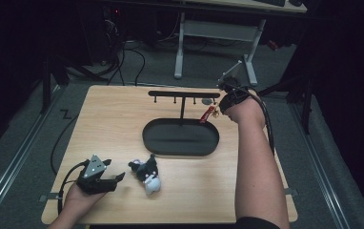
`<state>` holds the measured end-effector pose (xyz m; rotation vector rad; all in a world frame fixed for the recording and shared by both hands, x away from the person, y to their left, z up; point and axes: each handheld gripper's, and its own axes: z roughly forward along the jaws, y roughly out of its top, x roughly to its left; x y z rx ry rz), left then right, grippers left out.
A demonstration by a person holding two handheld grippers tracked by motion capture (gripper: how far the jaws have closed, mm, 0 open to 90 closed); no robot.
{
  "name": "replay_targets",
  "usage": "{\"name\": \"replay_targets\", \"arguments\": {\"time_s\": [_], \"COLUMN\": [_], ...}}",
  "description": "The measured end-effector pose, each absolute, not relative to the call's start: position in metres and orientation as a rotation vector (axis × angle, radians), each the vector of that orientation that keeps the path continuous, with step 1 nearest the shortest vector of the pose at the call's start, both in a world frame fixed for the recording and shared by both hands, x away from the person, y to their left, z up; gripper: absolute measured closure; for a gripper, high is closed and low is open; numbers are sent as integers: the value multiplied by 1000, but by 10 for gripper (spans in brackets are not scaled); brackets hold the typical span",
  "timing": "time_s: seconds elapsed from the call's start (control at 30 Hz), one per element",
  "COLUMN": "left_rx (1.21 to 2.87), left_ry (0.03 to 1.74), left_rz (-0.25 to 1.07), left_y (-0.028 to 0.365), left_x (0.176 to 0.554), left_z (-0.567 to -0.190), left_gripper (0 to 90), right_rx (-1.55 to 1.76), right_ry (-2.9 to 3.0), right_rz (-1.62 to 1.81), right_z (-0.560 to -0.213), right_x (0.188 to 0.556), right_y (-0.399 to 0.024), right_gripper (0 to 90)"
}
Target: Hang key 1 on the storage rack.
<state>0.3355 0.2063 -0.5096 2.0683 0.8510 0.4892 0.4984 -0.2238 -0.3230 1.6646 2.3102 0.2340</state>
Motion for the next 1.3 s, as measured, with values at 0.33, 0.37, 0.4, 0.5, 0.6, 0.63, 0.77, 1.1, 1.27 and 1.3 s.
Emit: {"name": "replay_targets", "arguments": {"time_s": [0.33, 0.37, 0.4, 0.5, 0.6, 0.63, 0.77, 1.1, 1.27, 1.3], "left_rx": [2077, 2077, 2079, 2077, 2068, 2066, 2065, 2063, 2059, 2050], "left_ry": [844, 845, 844, 850, 855, 853, 855, 850, 885, 893], "left_rz": [482, 483, 481, 477, 470, 465, 450, 442, 452, 453], "left_y": [204, 205, 205, 205, 205, 205, 204, 193, 189, 189], "left_x": [336, 337, 337, 338, 338, 338, 338, 339, 343, 344], "left_z": [-511, -511, -511, -511, -511, -511, -511, -510, -511, -511], "left_gripper": [278, 279, 279, 281, 287, 289, 304, 401, 385, 385], "right_rx": [1732, 1744, 1748, 1760, 1773, 1770, 1772, 1623, 1519, 1493], "right_ry": [2324, 2324, 2322, 2313, 2312, 2313, 2314, 2222, 2129, 2110], "right_rz": [325, 335, 349, 383, 411, 428, 496, 686, 881, 904], "right_z": [-365, -370, -376, -385, -394, -397, -412, -456, -479, -484], "right_x": [499, 500, 499, 496, 487, 482, 457, 375, 328, 322], "right_y": [-234, -235, -237, -241, -246, -249, -258, -273, -269, -269], "right_gripper": [570, 546, 532, 512, 490, 488, 480, 452, 451, 452]}}
